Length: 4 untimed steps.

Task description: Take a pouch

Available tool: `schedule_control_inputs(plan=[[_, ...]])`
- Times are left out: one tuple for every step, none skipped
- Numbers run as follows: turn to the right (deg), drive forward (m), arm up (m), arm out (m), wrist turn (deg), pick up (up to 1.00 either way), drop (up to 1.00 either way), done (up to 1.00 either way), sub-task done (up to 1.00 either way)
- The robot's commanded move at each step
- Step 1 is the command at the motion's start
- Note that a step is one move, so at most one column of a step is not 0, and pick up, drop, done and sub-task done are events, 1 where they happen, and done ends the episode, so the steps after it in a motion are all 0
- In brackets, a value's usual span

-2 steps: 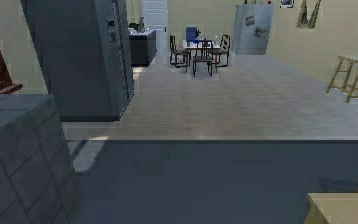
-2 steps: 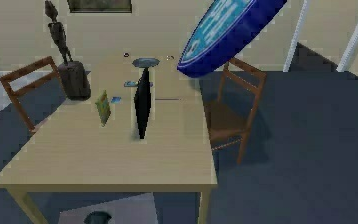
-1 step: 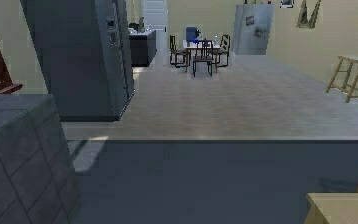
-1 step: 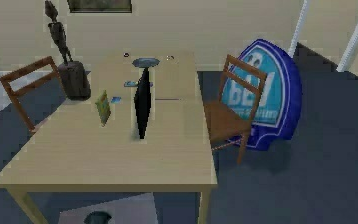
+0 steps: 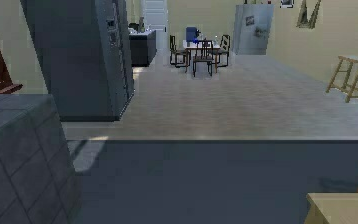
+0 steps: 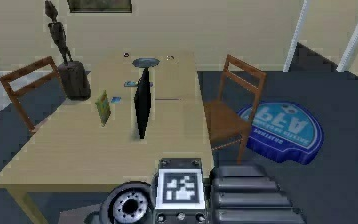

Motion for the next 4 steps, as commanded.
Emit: schedule_control_inputs(plan=[[0.0,0.0,0.0,0.5,0.0,0.0,0.0,0.0,0.0],[0.0,0.0,0.0,0.0,45.0,0.0,0.0,0.0,0.0],[0.0,0.0,0.0,0.0,45.0,0.0,0.0,0.0,0.0],[0.0,0.0,0.0,0.0,42.0,0.0,0.0,0.0,0.0]])
